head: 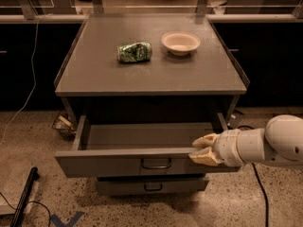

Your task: Open top drawer

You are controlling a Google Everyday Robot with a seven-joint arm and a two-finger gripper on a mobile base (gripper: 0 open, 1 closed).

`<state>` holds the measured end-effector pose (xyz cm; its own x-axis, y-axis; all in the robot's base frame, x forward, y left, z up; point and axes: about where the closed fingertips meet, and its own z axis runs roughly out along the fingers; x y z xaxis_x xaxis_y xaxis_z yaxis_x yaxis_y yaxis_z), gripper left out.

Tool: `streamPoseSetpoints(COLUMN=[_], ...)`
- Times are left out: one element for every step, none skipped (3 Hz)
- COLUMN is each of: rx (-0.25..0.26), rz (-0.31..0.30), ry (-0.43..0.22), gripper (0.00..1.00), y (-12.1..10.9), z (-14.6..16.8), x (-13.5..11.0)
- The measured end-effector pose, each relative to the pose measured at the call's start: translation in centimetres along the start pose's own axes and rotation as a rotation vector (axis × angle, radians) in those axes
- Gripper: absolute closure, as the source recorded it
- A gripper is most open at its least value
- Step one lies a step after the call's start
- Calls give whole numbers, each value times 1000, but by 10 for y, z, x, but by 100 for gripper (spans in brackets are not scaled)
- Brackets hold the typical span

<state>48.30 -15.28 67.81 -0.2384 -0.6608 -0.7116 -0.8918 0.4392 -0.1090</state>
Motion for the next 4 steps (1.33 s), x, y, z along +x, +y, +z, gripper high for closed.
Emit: streamPoseSetpoints(rx=[2, 4, 10, 10], rz=[10, 13, 19, 19], ry=[0, 0, 1, 1], gripper=[100, 97, 75, 44], y=[14, 17, 27, 27], z=[-8, -12, -17, -17], x=[12, 12, 16, 15])
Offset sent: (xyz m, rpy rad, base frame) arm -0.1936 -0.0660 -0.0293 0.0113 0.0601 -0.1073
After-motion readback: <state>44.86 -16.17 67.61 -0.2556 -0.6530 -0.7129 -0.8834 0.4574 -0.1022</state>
